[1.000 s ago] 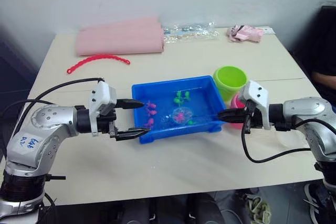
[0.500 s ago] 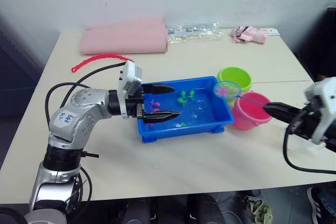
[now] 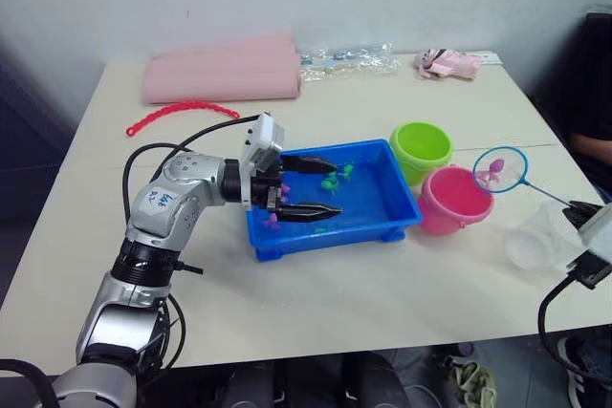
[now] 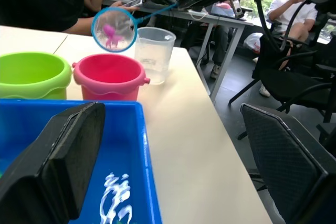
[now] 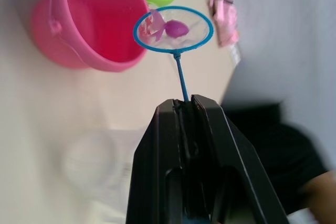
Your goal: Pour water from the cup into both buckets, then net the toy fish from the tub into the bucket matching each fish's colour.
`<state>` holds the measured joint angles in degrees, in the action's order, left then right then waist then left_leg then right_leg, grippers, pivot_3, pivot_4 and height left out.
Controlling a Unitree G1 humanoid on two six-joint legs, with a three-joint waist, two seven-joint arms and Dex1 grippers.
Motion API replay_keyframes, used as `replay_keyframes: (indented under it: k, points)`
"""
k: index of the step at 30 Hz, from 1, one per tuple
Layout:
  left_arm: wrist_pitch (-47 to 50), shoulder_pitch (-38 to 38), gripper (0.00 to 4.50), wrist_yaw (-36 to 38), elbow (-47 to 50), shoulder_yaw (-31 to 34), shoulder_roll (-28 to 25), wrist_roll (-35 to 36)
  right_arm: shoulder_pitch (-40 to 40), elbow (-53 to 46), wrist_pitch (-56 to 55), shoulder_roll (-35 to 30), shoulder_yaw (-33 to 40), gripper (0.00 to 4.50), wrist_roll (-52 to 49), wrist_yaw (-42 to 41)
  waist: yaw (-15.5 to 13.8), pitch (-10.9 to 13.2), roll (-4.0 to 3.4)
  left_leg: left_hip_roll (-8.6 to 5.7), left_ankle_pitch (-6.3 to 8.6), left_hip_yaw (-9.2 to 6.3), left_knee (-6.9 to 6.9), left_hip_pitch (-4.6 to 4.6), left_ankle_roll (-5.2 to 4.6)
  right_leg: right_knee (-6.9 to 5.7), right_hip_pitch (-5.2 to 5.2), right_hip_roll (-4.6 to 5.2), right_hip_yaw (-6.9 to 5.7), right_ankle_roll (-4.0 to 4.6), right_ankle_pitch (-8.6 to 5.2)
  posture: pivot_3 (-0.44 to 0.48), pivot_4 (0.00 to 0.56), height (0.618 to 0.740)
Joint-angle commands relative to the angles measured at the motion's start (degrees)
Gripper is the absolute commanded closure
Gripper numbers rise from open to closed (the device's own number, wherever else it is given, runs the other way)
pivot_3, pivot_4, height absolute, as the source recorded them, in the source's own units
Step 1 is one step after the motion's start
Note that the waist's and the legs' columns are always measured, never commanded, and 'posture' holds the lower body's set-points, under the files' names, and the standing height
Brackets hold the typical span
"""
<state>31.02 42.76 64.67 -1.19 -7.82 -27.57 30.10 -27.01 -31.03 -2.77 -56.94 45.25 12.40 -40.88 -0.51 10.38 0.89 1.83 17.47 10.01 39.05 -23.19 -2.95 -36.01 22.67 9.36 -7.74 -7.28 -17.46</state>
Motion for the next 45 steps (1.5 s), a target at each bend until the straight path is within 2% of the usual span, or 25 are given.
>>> replay_keyframes:
  k: [1, 5, 11, 14, 20, 25, 29, 33, 40, 45]
  points:
    - [-1.5, 1.5, 0.01, 0.6, -0.3, 1.2, 0.0, -0.4, -2.7, 4.9, -19.9, -4.2, 2.8, 4.5, 15.5, 6.2, 0.0, 0.0, 0.0, 0.01, 0.0, -0.06, 0.0, 0.0, 0.0, 0.03, -0.04, 0.0, -0.04, 0.0, 0.0, 0.0, 0.15, 0.738]
    - [-1.6, 2.0, 0.01, 0.6, -0.6, 1.4, 0.0, -0.4, -0.2, 8.1, -26.6, -4.7, 3.2, 4.5, 19.1, 10.1, -0.1, 0.0, 0.01, 0.0, 0.0, -0.09, -0.02, -0.01, 0.01, 0.09, -0.08, 0.01, -0.08, -0.01, 0.0, 0.0, 0.15, 0.738]
    - [-2.4, 2.1, 0.01, 0.5, -1.1, 2.0, -0.2, -0.8, 3.7, 11.4, -29.6, -6.0, 2.8, 4.5, 21.3, 10.3, 0.2, 0.0, 0.01, 0.01, 0.0, -0.11, 0.03, 0.0, 0.0, 0.06, -0.11, 0.01, -0.08, 0.0, 0.0, 0.0, 0.15, 0.738]
    - [-1.9, 1.2, 0.01, 0.4, -0.5, 2.5, -1.1, -1.0, 6.1, 10.8, -21.3, -3.4, -0.8, 4.5, 6.3, 4.5, 0.4, 0.0, 0.02, 0.02, 0.0, -0.16, 0.03, 0.0, 0.0, 0.08, -0.14, 0.02, -0.1, 0.0, 0.0, 0.0, 0.15, 0.738]
    - [-2.2, -3.3, 0.01, 0.7, -0.6, 4.8, -7.2, -2.7, 17.0, 0.7, 11.8, -0.7, -11.6, 4.5, -28.9, -3.8, 1.4, 0.0, -0.03, 0.06, 0.01, -0.26, 0.03, 0.05, -0.03, 0.06, -0.2, 0.02, -0.12, 0.02, 0.0, 0.0, 0.15, 0.738]
    - [2.9, -10.1, 0.01, -2.7, 5.7, 11.4, -12.9, 0.2, 30.1, -2.4, 27.9, 0.2, -24.3, 4.5, -41.1, -2.8, 2.0, 0.0, -0.03, 0.1, 0.02, -0.46, 0.03, -0.03, -0.03, 0.06, -0.22, 0.11, 0.0, 0.12, -0.04, 0.0, 0.15, 0.738]
    - [6.9, -18.9, 0.01, -5.2, 12.9, 18.1, -18.1, 1.7, 40.5, 0.7, 33.6, 1.1, -38.4, 4.5, -41.6, -7.3, 2.0, 0.0, -0.04, 0.06, 0.05, -0.52, -0.04, -0.11, -0.04, 0.03, -0.23, 0.13, -0.03, 0.12, -0.03, 0.0, 0.15, 0.738]
    - [10.7, -26.3, 0.01, -7.8, 18.5, 24.4, -21.6, 3.2, 48.8, 6.2, 36.6, 5.8, -49.5, 4.5, -38.3, -8.5, 1.9, 0.0, 0.03, 0.08, 0.08, -0.53, -0.01, -0.17, -0.01, 0.06, -0.21, 0.06, -0.06, 0.11, -0.03, 0.0, 0.15, 0.738]
    - [13.5, -34.7, 0.01, -10.7, 25.0, 31.8, -24.3, 5.0, 57.2, 16.3, 33.6, 10.7, -59.9, 4.5, -30.3, -12.2, 1.6, 0.0, 0.0, -0.01, 0.08, -0.52, -0.04, -0.17, -0.01, 0.02, -0.17, 0.13, -0.09, 0.08, -0.02, 0.0, 0.15, 0.738]
    - [14.1, -37.0, 0.01, -12.5, 26.7, 34.2, -24.6, 5.7, 60.0, 21.0, 31.0, 13.9, -62.6, 4.5, -25.4, -12.4, 1.9, 0.0, 0.0, 0.01, 0.09, -0.44, -0.11, -0.17, 0.03, 0.03, -0.12, 0.08, -0.19, 0.09, -0.02, 0.0, 0.15, 0.738]
